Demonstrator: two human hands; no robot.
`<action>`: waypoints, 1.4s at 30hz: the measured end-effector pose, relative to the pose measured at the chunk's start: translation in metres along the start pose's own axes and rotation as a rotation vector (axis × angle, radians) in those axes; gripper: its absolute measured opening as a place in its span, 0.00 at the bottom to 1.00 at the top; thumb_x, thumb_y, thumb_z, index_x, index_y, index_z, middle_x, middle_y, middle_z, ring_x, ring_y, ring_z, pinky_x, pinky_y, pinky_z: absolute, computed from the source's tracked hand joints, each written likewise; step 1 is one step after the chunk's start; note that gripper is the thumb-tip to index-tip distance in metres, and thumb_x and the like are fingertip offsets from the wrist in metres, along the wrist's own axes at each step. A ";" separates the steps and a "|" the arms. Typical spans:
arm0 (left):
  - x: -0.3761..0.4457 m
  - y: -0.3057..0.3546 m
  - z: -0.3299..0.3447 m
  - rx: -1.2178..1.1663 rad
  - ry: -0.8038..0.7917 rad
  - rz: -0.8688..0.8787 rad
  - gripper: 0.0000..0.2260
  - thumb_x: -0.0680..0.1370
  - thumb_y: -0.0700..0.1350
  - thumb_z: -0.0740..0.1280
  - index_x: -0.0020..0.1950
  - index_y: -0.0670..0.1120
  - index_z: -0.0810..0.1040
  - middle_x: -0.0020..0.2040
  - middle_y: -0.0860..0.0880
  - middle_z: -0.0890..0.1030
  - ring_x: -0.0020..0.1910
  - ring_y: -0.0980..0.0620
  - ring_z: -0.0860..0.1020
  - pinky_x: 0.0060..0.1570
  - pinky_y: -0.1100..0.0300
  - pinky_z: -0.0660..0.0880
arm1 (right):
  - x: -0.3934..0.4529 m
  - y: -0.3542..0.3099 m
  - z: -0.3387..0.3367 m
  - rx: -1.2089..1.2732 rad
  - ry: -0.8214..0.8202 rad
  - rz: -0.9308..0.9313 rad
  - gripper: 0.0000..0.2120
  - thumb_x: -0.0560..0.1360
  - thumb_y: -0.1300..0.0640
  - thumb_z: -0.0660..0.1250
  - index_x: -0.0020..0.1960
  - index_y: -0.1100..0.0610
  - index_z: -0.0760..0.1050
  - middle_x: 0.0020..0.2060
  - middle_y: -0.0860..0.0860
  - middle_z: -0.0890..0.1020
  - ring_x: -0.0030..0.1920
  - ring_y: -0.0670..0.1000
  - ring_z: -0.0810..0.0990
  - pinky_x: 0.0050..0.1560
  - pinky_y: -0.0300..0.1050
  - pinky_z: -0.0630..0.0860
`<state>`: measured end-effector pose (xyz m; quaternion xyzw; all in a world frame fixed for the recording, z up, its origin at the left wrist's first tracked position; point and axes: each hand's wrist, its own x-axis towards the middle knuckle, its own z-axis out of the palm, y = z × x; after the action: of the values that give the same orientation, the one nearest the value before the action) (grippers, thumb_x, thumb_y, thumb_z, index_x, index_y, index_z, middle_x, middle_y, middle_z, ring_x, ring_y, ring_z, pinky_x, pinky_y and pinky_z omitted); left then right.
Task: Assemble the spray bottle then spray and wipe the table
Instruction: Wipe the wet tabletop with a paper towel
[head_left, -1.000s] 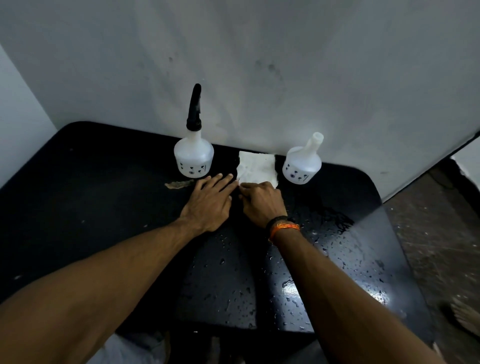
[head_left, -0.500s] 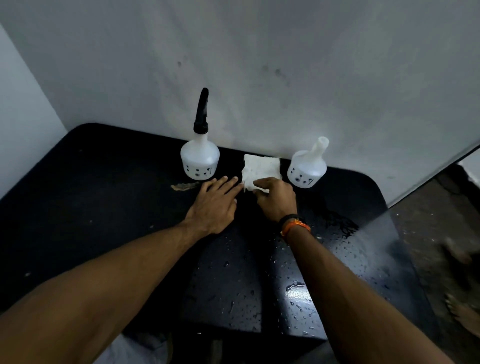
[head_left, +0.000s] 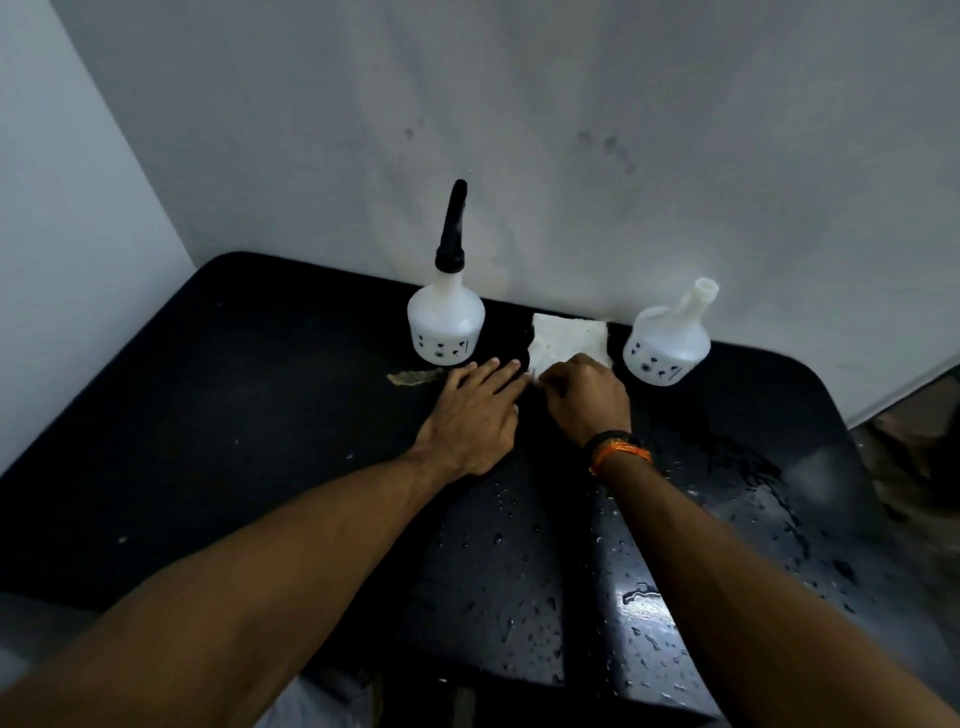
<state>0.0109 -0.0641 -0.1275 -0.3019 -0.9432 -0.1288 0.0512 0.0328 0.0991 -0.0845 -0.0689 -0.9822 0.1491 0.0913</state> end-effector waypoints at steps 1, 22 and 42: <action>0.000 0.000 0.000 0.000 0.003 0.004 0.25 0.81 0.50 0.54 0.79 0.51 0.65 0.80 0.52 0.64 0.79 0.51 0.61 0.76 0.50 0.56 | 0.001 0.001 0.000 0.020 0.013 0.021 0.10 0.78 0.52 0.67 0.53 0.54 0.85 0.50 0.56 0.83 0.51 0.61 0.81 0.45 0.47 0.74; -0.001 0.001 -0.001 0.029 0.002 0.012 0.24 0.82 0.51 0.53 0.79 0.51 0.64 0.80 0.51 0.62 0.79 0.50 0.60 0.77 0.50 0.56 | 0.027 0.010 -0.025 1.033 0.286 0.719 0.06 0.74 0.55 0.70 0.38 0.53 0.79 0.42 0.54 0.84 0.48 0.56 0.82 0.59 0.59 0.80; -0.002 0.003 -0.007 0.004 -0.023 0.008 0.24 0.83 0.50 0.53 0.80 0.52 0.61 0.81 0.52 0.60 0.80 0.50 0.57 0.78 0.50 0.53 | -0.032 0.012 -0.112 0.492 0.534 0.463 0.10 0.81 0.51 0.63 0.52 0.56 0.78 0.48 0.53 0.85 0.48 0.55 0.81 0.46 0.43 0.73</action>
<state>0.0148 -0.0650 -0.1206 -0.3073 -0.9427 -0.1234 0.0414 0.0875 0.1363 0.0118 -0.3000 -0.8179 0.3724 0.3200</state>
